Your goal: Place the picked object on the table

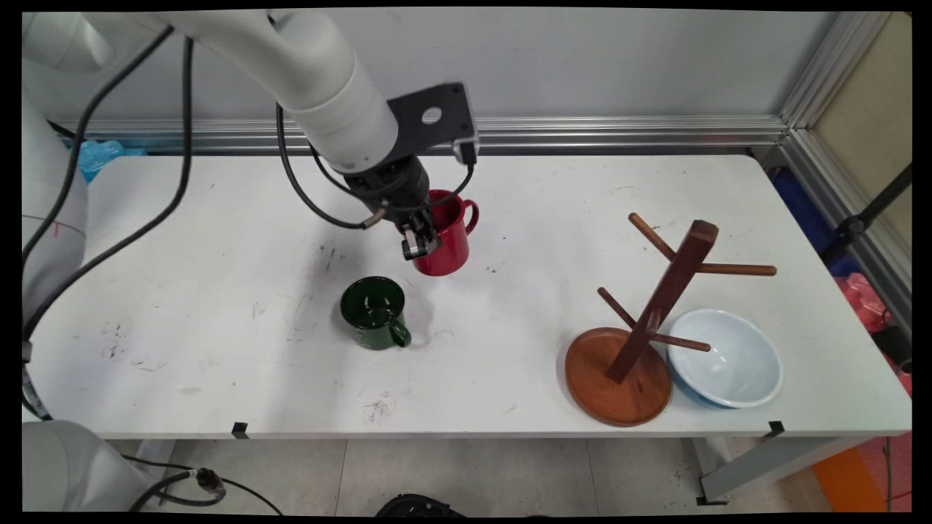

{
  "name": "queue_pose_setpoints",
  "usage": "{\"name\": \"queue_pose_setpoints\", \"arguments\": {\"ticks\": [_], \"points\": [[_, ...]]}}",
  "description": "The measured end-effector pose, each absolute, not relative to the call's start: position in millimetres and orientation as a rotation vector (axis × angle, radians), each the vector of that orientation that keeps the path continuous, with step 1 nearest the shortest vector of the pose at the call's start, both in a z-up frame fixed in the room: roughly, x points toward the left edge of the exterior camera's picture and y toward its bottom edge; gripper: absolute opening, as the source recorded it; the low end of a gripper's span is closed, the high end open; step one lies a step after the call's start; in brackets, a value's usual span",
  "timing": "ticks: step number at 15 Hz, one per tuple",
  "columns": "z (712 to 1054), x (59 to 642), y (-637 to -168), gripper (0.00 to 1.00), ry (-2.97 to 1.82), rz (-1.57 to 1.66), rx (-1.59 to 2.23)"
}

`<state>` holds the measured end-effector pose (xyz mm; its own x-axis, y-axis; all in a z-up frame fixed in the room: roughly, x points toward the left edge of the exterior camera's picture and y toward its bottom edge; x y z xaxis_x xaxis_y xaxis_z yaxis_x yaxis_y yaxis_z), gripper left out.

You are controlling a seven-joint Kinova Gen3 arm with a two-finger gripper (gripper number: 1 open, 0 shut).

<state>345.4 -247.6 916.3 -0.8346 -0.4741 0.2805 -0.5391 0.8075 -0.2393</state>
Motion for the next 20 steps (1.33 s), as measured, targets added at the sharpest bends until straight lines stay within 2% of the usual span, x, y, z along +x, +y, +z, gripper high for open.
{"name": "queue_pose_setpoints", "arguments": {"ticks": [11, 20], "points": [[863.4, 375.0, -279.7, 0.0, -2.864, 0.529, 0.608], [841.9, 394.5, -289.0, 0.0, -2.866, 0.556, 0.558]]}}
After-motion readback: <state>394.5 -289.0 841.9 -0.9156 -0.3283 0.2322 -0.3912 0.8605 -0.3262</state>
